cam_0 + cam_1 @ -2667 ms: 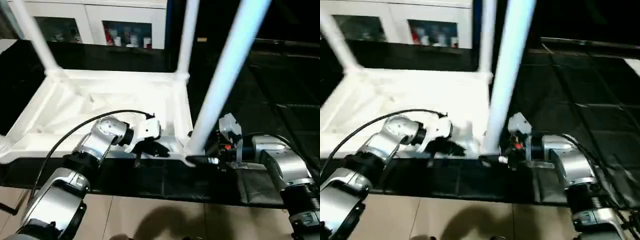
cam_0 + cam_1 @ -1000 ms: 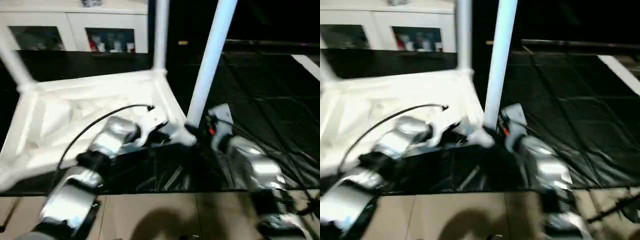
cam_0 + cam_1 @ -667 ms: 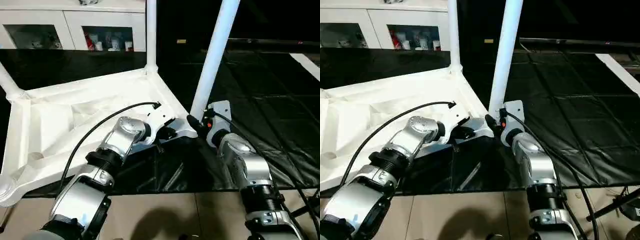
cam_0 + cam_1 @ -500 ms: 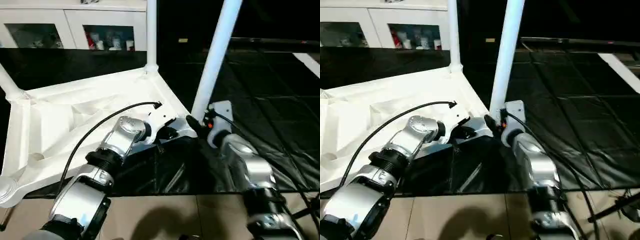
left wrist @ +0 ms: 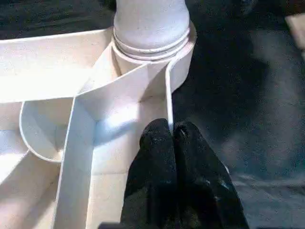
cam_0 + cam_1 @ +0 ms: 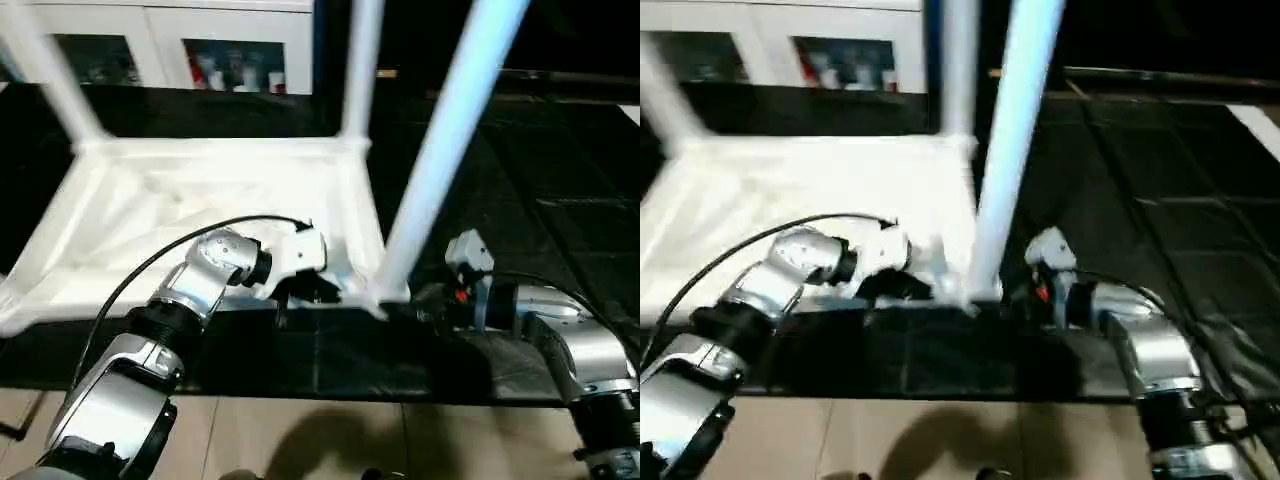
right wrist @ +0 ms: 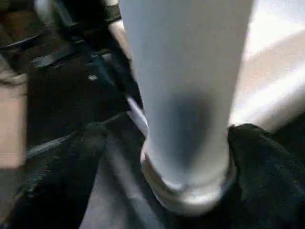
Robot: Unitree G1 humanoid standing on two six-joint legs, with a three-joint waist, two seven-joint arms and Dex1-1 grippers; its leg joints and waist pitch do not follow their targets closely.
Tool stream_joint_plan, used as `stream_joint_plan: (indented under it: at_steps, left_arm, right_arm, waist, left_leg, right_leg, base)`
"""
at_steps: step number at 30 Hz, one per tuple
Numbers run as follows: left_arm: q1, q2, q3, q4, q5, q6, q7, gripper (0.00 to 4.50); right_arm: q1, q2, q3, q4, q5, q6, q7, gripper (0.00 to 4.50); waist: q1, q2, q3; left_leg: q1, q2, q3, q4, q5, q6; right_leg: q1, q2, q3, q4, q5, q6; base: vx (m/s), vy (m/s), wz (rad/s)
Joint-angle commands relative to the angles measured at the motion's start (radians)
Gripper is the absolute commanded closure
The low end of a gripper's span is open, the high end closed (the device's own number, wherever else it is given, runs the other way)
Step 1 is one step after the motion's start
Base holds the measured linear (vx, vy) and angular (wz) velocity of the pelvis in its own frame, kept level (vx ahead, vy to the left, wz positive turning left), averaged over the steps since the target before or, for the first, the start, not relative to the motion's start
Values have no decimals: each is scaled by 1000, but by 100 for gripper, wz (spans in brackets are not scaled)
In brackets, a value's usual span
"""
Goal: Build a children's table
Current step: Rotate leg to tighten
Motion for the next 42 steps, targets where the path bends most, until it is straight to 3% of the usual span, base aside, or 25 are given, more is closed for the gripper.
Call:
stream_joint_plan:
  at_steps: [1,4,5,6,12,21,27,37,40,42]
  left_arm:
    - [24,-5,-85,7,39,-25,-78,450]
    - [26,3,-99,-15,33,-44,-120,450]
    - [28,7,-108,-30,31,-48,-137,450]
    - [29,9,-113,-38,30,-50,-145,450]
    - [40,15,-118,-64,25,-56,-167,450]
    - [63,41,-120,-85,21,-63,-191,450]
    - [66,42,-120,-88,25,-61,-190,450]
    - [67,15,-101,-82,28,21,-122,450]
    - [61,-30,-69,-71,7,113,-60,450]
    - [47,-82,-38,-53,-12,185,11,450]
  right_arm:
    - [-20,-27,39,-3,19,-25,102,17]
    - [-38,-43,64,15,25,-49,175,17]
    - [-48,-44,77,24,25,-56,203,17]
    - [-53,-44,85,28,25,-58,216,34]
    - [-65,-40,113,35,30,-54,263,91]
    - [-61,-73,122,54,37,-66,325,172]
    - [-54,-80,128,46,44,-53,344,221]
    - [-16,-53,141,-11,56,16,292,233]
    - [-7,-2,135,-19,23,52,162,233]
    - [-20,80,108,5,-4,71,1,234]
  waist:
    - [-3,-2,-59]
    - [5,-3,-56]
    - [8,-8,-57]
    - [9,-7,-57]
    - [14,-14,-61]
    - [20,-6,-67]
    - [22,-6,-64]
    - [23,-6,-63]
    - [23,-3,-56]
    - [14,-7,-44]
  left_leg:
    - [4,41,3,-56,-148,118]
    - [6,43,5,-59,-195,85]
    - [10,44,9,-58,-207,74]
    - [11,44,10,-58,-202,72]
    - [5,44,13,-56,-150,77]
    - [5,43,16,-48,-100,109]
    - [7,42,16,-50,-134,97]
    - [6,42,15,-50,-127,96]
    - [5,41,14,-56,-167,78]
    - [10,35,12,-64,-242,36]
  right_leg:
    - [61,-64,43,-41,-104,-301]
    - [56,-68,45,-50,-207,-276]
    - [52,-70,46,-52,-246,-262]
    - [51,-69,46,-53,-249,-260]
    - [53,-65,45,-43,-201,-252]
    - [55,-64,44,-27,-75,-288]
    - [54,-64,44,-33,-117,-281]
    - [56,-63,44,-33,-118,-277]
    - [54,-66,43,-46,-224,-252]
    - [48,-69,42,-68,-422,-196]
  base:
    - [0,0,0]
    - [0,0,0]
    - [0,0,0]
    - [0,0,0]
    - [0,0,0]
    - [0,0,0]
    - [0,0,0]
    - [0,0,0]
    - [0,0,0]
    - [0,0,0]
